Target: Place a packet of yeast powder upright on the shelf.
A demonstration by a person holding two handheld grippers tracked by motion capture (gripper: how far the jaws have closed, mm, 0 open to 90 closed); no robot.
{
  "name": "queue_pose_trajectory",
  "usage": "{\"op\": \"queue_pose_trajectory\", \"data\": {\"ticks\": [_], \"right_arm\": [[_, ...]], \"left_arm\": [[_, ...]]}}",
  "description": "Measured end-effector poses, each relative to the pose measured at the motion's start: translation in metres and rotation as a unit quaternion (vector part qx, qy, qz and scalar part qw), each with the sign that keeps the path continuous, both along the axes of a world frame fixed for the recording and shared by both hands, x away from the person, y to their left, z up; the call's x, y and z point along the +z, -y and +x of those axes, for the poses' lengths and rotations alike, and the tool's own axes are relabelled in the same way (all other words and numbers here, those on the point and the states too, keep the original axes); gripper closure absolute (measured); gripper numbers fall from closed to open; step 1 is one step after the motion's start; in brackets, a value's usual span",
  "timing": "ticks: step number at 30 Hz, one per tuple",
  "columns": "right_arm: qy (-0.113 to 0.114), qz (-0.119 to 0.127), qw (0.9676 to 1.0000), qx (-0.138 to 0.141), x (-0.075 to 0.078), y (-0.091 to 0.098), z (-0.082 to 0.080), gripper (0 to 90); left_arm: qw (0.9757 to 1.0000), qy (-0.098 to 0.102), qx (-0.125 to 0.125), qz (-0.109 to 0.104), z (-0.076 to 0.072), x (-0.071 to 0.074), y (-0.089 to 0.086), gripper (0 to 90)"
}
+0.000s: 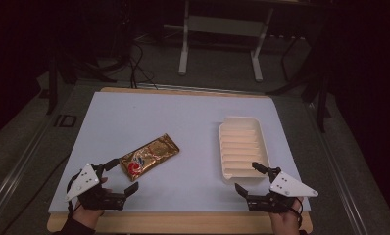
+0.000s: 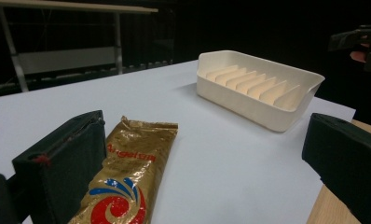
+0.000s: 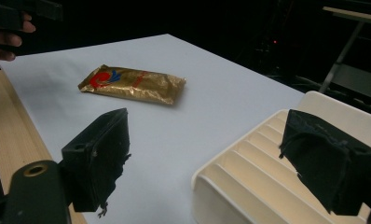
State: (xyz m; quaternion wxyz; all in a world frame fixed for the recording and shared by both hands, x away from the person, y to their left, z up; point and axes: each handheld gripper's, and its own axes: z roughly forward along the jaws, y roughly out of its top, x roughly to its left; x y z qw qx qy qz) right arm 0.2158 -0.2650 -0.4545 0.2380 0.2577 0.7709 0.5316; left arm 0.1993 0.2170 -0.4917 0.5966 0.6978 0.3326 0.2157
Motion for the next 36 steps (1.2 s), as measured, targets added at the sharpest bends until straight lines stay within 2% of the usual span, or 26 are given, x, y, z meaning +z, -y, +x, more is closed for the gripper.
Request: {"op": "queue_pose_trajectory", "data": {"ticks": [3, 5, 7, 10, 12, 16, 17, 18, 21, 24, 28, 29, 31, 33, 36], "right_arm": [[-0.026, -0.004, 0.9996, -0.013, 0.001, 0.000, 0.000, 14.0], [-0.026, -0.004, 0.9996, -0.013, 0.001, 0.000, 0.000, 14.0], [-0.035, -0.004, 0.9992, -0.019, 0.003, 0.001, 0.000, 13.7], [-0.030, -0.004, 0.9994, -0.015, 0.005, -0.001, -0.001, 13.5], [-0.031, -0.005, 0.9994, -0.010, 0.005, -0.002, -0.002, 13.3], [-0.029, -0.002, 0.9995, -0.010, 0.006, -0.001, -0.003, 13.4], [-0.029, -0.002, 0.9995, -0.010, 0.006, -0.001, -0.003, 13.4], [-0.029, -0.002, 0.9995, -0.010, 0.006, -0.001, -0.003, 13.4], [-0.031, 0.000, 0.9995, -0.007, 0.007, -0.001, -0.004, 13.5], [-0.039, 0.005, 0.9992, 0.001, 0.007, -0.002, -0.004, 13.6], [-0.032, -0.006, 0.9995, 0.003, 0.009, -0.005, -0.007, 13.6], [-0.027, -0.008, 0.9996, 0.004, 0.009, -0.006, -0.008, 13.6], [-0.022, -0.008, 0.9997, 0.003, 0.010, -0.007, -0.009, 13.6], [-0.021, -0.004, 0.9997, 0.006, 0.011, -0.007, -0.010, 13.1], [-0.021, 0.001, 0.9997, 0.012, 0.012, -0.007, -0.010, 11.5]], "left_arm": [[1.0000, 0.005, -0.002, 0.006, 0.000, 0.000, 0.000, 0.4], [0.9999, 0.004, -0.004, 0.008, 0.000, 0.001, 0.000, 0.4], [0.9997, 0.013, -0.014, 0.013, -0.001, 0.001, 0.001, 0.4], [0.9995, 0.014, -0.024, 0.014, -0.001, 0.000, 0.002, 0.4], [0.9994, 0.005, -0.035, 0.003, 0.000, 0.001, 0.002, 0.4], [0.9988, -0.006, -0.049, 0.003, -0.002, 0.003, 0.003, 0.3], [0.9988, -0.006, -0.049, 0.003, -0.002, 0.003, 0.003, 0.4], [0.9980, -0.007, -0.063, 0.001, -0.004, 0.005, 0.006, 0.4], [0.9971, 0.000, -0.075, -0.014, -0.006, 0.008, 0.009, 0.3], [0.9973, -0.001, -0.073, -0.013, -0.007, 0.012, 0.011, 0.3], [0.9973, -0.013, -0.072, -0.009, -0.008, 0.017, 0.013, 0.4], [0.9966, -0.024, -0.079, 0.002, -0.007, 0.018, 0.015, 0.4], [0.9961, -0.026, -0.084, 0.010, -0.007, 0.019, 0.016, 0.3], [0.9945, -0.032, -0.098, 0.016, -0.006, 0.022, 0.018, 0.3], [0.9933, -0.038, -0.109, 0.009, -0.005, 0.027, 0.020, 0.3]]}}
